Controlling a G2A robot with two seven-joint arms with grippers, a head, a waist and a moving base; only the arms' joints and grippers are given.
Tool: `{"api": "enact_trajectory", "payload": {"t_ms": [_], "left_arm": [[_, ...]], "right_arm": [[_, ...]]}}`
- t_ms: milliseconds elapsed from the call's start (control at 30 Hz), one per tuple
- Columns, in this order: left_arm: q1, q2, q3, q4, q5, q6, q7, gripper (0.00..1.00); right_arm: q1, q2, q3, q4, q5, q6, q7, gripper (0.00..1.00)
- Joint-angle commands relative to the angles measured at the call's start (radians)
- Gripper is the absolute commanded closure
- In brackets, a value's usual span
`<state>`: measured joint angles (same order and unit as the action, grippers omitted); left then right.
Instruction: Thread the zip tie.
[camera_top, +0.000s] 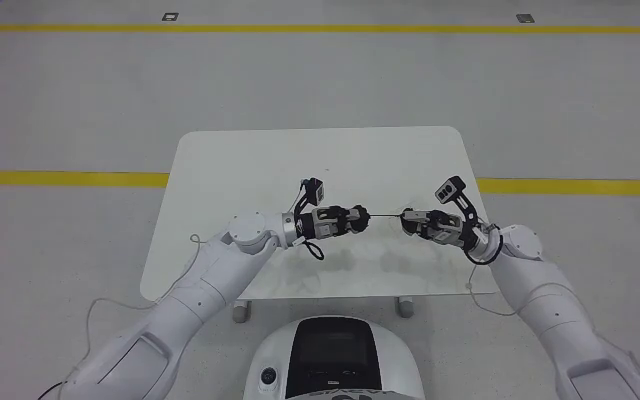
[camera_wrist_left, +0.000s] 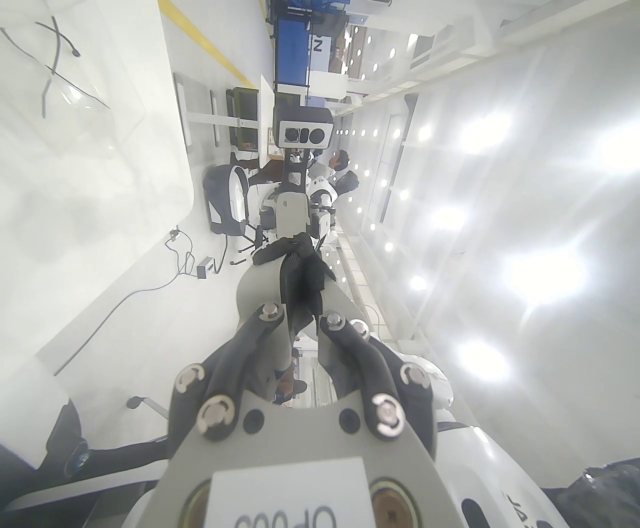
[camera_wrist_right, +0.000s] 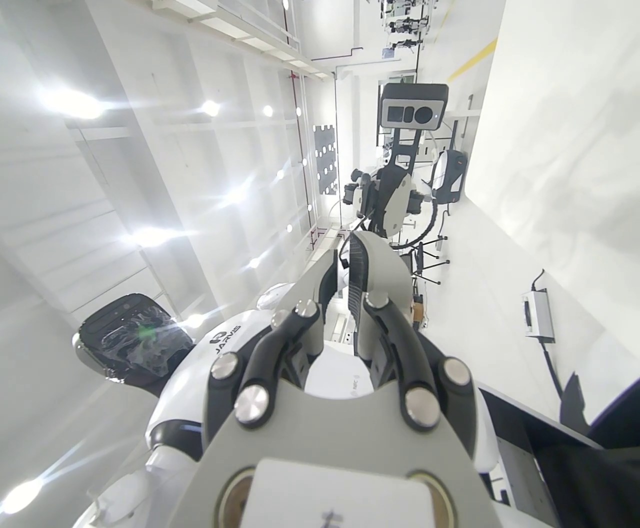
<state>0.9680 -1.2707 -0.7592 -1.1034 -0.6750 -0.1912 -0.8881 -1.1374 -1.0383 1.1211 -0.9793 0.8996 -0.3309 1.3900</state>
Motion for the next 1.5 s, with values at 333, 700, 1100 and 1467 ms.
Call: {"api": "enact_trajectory", "payload": {"t_ms": [333, 700, 1100, 1467], "left_arm": [[-0.002, -0.003, -0.002, 0.0, 0.008, 0.003, 0.006, 1.0], [-0.005, -0.004, 0.0, -0.006, 0.022, -0.004, 0.001, 0.0], [-0.002, -0.004, 0.001, -0.008, 0.02, -0.002, 0.002, 0.0], [-0.053, -0.039, 0.068, 0.009, -0.116, 0.048, -0.252, 0.0]], "right_arm": [[0.0, -0.001, 0.004, -0.002, -0.007, 0.0, 0.0, 1.0], [0.001, -0.001, 0.016, 0.007, 0.009, 0.009, 0.0, 1.0], [0.001, -0.003, 0.026, 0.016, 0.015, 0.005, 0.0, 1.0], [-0.062, 0.011, 0.028, -0.087, 0.088, 0.082, 0.0, 1.0]]}}
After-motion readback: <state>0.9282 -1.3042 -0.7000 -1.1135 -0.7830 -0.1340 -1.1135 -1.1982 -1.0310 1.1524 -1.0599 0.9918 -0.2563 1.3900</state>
